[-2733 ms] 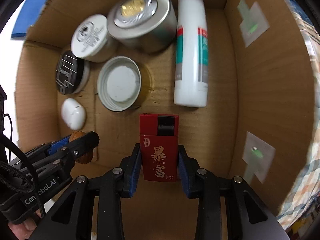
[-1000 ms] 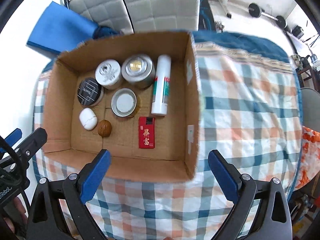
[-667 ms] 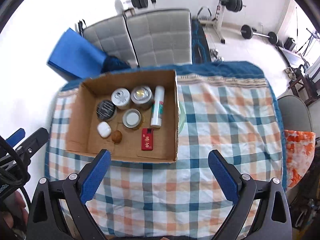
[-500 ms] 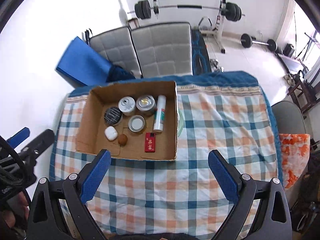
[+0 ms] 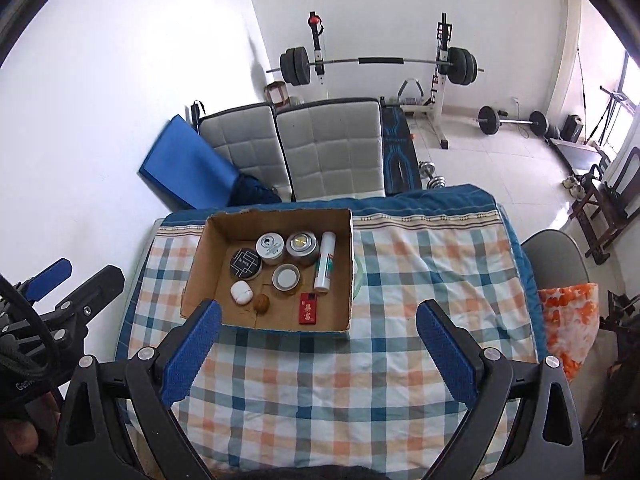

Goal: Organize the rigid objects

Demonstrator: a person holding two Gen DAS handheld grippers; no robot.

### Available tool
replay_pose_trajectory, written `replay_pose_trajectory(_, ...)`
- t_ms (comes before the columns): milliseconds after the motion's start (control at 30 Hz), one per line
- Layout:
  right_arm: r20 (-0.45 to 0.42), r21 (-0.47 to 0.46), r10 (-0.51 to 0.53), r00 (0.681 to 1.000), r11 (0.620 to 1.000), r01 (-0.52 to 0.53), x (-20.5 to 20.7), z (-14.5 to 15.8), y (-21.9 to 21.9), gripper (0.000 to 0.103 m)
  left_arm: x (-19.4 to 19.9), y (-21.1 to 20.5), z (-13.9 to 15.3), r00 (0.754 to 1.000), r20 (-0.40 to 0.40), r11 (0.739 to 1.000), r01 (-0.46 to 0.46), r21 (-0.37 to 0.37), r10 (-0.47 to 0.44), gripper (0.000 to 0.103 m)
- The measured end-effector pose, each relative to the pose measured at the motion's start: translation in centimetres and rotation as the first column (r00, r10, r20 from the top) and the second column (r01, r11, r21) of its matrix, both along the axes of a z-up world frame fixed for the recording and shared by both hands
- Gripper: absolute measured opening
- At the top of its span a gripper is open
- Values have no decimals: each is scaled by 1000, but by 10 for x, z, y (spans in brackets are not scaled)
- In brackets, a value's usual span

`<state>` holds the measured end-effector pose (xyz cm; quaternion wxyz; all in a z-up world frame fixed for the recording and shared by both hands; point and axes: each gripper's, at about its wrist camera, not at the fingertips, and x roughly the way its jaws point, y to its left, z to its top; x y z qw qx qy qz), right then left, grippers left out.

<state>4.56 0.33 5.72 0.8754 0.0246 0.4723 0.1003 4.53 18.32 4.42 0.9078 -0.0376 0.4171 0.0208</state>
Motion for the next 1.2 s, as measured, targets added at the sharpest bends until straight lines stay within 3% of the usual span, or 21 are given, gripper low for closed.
replay_pose_trajectory(200,39,-27,-14,999,1000,15,-9,12,-2,100,-8,4,4,1000,14,1000,-20,7,20,103)
replay_pose_trajectory(1200,62,-55,-82,995,995,85,-22,11,-8,100,-15,2,-1,999,10,999,-36,8,36,103)
